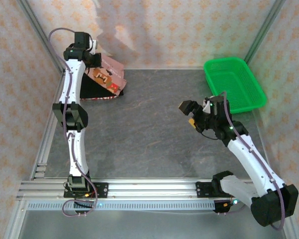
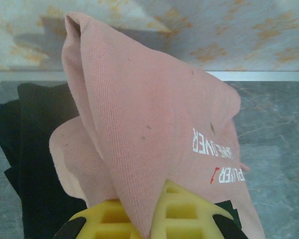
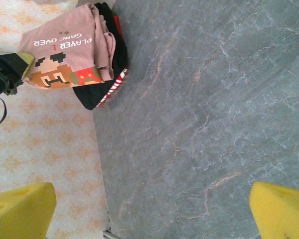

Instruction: Fold and stack the t-shirts

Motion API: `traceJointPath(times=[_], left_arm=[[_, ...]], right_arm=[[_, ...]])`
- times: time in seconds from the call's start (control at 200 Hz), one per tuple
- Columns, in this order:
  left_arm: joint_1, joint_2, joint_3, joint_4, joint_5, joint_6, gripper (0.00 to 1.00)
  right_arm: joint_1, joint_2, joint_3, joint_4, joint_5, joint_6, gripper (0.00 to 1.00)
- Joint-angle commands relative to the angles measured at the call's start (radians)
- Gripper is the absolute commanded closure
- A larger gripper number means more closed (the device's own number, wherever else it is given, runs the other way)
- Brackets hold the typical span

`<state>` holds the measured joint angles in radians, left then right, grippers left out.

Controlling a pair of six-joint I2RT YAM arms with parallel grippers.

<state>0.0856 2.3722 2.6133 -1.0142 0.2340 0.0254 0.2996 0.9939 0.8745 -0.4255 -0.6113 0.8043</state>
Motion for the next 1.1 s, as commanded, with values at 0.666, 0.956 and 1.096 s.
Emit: traceJointPath(times=[0.666, 0.956, 1.096], left_arm=[[0.279, -0.131, -0.253, 0.180, 0.060, -0.412, 0.19], [0.280, -0.527, -0.731, 0.390, 0.200, -0.445, 0.03], [0.279, -0.874, -1.169, 0.557, 0.203, -0.405, 0.01]], right_arm=[[0.054, 0.007, 0.141, -0.104, 0.106, -0.068, 0.01], [0.044, -0.072, 0.178, -0.332, 0.202, -0.222, 0.01], [0.035, -0.126, 0.152, -0.449, 0.489, -0.363, 0.01]])
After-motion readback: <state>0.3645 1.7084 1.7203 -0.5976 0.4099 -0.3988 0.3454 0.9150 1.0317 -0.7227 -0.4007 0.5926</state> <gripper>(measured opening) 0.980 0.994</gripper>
